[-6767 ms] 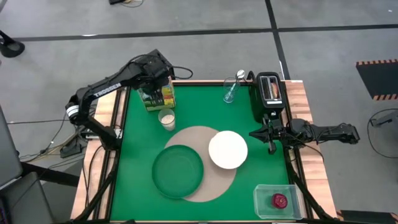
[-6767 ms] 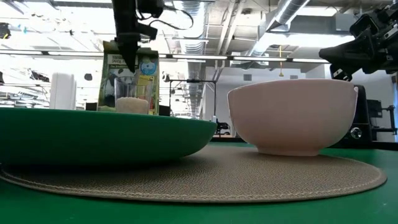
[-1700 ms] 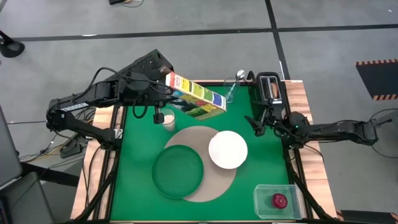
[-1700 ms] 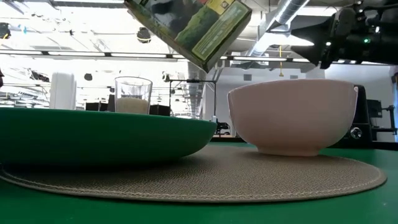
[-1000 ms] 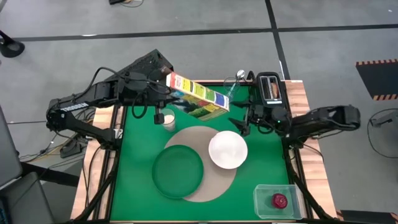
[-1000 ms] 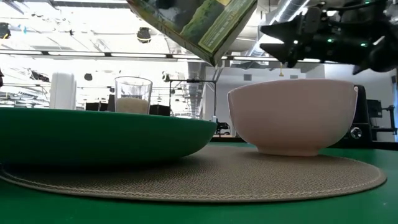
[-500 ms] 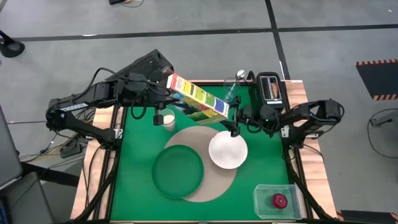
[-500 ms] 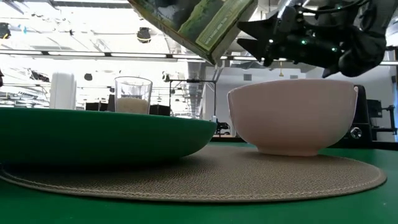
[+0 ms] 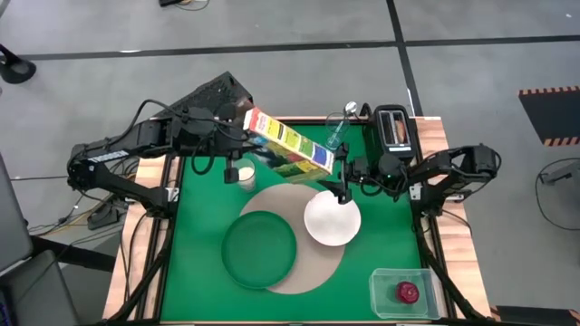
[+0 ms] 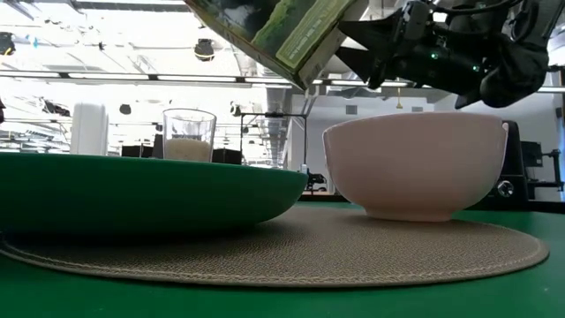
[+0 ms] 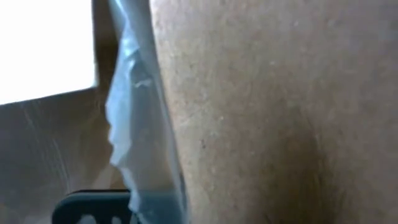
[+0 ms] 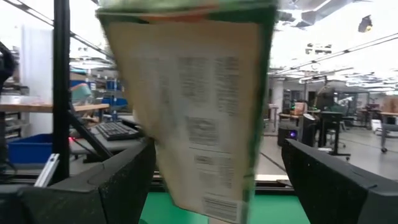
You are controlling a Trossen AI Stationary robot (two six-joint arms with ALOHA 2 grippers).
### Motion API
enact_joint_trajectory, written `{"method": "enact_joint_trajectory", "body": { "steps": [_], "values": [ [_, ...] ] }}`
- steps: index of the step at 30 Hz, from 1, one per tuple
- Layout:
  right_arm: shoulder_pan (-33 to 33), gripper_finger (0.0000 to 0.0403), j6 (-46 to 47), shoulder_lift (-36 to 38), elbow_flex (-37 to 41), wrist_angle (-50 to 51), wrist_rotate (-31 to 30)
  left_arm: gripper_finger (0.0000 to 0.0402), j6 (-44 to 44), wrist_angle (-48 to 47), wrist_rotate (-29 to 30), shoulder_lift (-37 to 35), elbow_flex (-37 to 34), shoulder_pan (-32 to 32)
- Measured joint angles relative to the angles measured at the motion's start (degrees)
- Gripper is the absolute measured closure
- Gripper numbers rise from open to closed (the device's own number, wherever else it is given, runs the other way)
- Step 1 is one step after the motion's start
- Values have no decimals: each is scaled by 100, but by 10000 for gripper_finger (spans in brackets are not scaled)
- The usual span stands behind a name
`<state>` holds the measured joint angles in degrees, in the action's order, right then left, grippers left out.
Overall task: Arrange a breakfast setting
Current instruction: Pour the cereal from the green cereal box into the white bowl
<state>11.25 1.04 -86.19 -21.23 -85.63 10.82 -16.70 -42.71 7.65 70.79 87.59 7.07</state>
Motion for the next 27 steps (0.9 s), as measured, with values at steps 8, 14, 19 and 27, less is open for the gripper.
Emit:
{"method": "enact_joint_trajectory", "body": {
  "steps": [8,14,19,27],
  "values": [
    [4,36,5,2,-23,-28,78,401,52,2,160,4,0,0],
    [3,36,87,-37,-314,204,-54,401,146,80,176,46,0,0],
    [4,36,160,-39,-507,672,-370,401,160,45,204,95,0,4],
    [-2,36,216,-39,-734,730,-570,401,180,87,-67,95,0,2]
  ]
}}
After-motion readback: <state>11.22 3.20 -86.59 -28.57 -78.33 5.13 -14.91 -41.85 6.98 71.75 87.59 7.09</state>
